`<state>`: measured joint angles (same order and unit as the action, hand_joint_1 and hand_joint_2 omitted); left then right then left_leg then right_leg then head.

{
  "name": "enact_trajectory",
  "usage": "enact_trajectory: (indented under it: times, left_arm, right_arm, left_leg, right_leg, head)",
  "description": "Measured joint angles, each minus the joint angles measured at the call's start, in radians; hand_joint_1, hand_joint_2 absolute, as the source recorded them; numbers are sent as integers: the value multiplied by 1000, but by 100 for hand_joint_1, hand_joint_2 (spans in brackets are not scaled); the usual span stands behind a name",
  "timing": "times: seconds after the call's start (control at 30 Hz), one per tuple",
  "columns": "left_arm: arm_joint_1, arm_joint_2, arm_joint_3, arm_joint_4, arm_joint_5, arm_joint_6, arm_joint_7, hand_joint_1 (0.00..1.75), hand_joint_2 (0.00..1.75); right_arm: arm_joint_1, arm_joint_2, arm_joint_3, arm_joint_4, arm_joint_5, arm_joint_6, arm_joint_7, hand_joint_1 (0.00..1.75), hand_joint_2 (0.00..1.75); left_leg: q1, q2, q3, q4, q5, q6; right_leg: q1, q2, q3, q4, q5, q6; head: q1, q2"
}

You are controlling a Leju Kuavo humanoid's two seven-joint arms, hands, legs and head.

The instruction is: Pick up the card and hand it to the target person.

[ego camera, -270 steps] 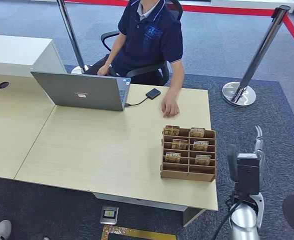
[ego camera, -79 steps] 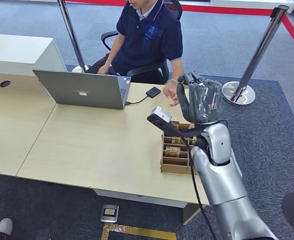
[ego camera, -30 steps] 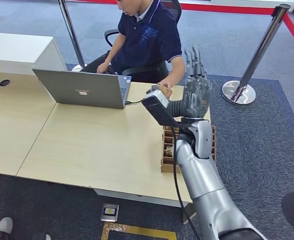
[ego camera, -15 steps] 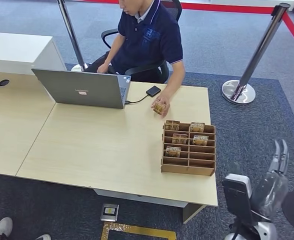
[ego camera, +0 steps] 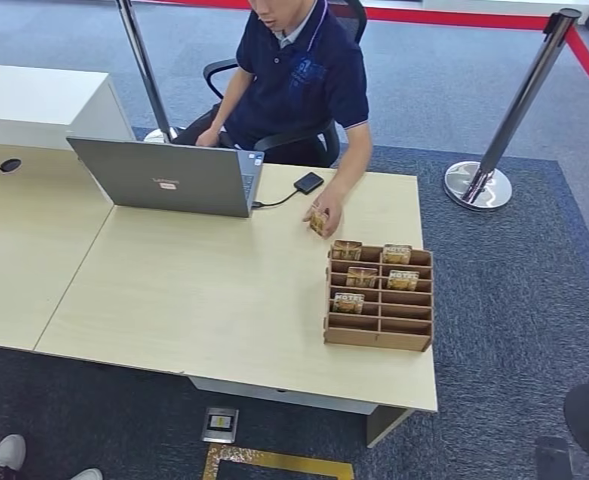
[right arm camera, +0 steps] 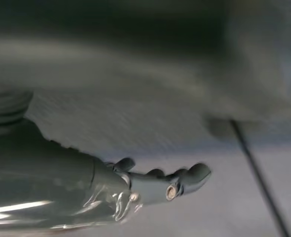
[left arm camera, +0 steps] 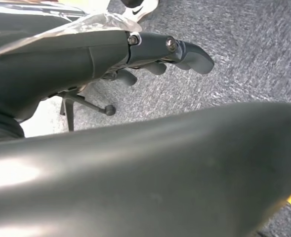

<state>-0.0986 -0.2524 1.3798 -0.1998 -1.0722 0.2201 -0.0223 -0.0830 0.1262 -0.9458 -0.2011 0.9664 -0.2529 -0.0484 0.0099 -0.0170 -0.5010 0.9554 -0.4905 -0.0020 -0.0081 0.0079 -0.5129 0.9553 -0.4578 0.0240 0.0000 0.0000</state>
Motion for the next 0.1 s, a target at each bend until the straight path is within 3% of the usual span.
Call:
enact_trajectory:
  times: [0.1]
  left_arm:
    - [0,-2,-11,3,-11,0,-8,0,0]
  right_arm:
    - [-7,32,-14,8,-5,49,113,0,0]
  left_leg:
    - [-1,2,-1,0,0,-1]
  right_leg:
    - [-1,2,-2,2,0,-1]
  head:
    - [0,0]
